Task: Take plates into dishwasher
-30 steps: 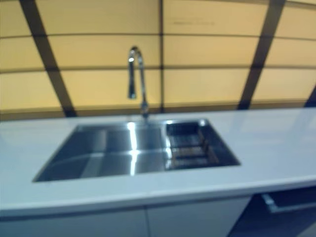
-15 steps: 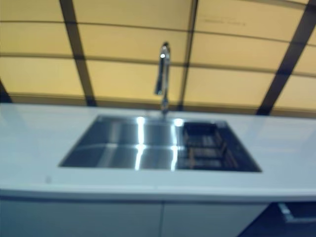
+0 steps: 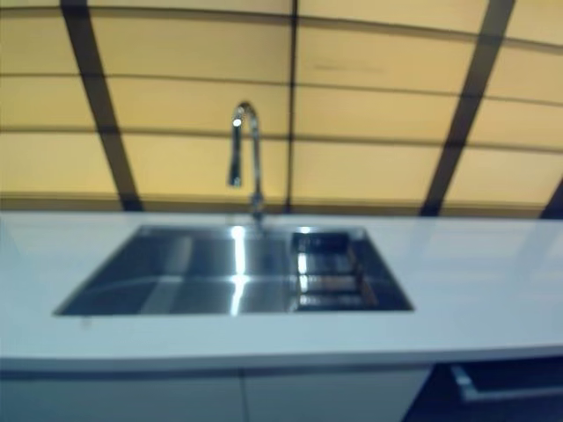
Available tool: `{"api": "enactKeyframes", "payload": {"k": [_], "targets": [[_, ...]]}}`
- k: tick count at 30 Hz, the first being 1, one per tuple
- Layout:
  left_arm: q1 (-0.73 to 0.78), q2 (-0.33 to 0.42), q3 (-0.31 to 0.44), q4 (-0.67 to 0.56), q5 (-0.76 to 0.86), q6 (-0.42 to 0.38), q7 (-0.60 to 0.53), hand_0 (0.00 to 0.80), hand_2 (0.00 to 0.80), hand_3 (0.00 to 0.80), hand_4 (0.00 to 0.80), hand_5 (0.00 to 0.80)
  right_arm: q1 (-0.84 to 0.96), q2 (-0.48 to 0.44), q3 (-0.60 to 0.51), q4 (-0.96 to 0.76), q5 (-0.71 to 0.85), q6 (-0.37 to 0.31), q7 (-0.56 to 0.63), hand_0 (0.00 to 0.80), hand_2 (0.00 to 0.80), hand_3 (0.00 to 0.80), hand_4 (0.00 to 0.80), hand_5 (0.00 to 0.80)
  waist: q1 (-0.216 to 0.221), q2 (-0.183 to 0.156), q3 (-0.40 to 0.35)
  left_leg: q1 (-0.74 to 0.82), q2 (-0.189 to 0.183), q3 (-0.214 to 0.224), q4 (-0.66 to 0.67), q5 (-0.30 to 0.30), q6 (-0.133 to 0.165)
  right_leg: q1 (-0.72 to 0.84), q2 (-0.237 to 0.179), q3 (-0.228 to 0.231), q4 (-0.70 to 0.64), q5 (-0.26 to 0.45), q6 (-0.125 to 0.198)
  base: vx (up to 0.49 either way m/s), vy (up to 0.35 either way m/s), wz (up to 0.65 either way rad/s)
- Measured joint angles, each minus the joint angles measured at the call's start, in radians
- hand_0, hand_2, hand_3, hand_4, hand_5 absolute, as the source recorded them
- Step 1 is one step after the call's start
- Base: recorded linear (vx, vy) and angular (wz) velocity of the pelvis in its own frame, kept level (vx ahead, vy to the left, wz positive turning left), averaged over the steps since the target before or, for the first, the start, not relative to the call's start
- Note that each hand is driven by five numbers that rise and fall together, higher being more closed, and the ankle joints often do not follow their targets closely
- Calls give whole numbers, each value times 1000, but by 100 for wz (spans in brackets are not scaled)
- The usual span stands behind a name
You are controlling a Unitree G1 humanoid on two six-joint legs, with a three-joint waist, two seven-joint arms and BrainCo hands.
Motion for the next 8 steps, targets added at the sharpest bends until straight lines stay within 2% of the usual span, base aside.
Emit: {"api": "enactKeyframes", "payload": {"k": [4, 8], "targets": [[3, -6, -17, 15, 0, 12, -7, 0, 0, 0, 0, 0, 2, -3, 0, 61, 1, 18, -1, 0, 0, 0, 0, 0, 0, 26, 0, 1, -1, 0, 1, 0, 0, 2, 1, 0, 0, 0, 0, 0, 0, 0], [3, -7, -17, 38, 1, 12, -16, 0, 0, 0, 0, 0, 10, -3, -1, 68, 1, 25, -1, 0, 0, 0, 0, 0, -2, 36, -4, 2, -2, -1, 0, 0, 0, 3, 1, 0, 0, 1, 0, 0, 0, 0]]}}
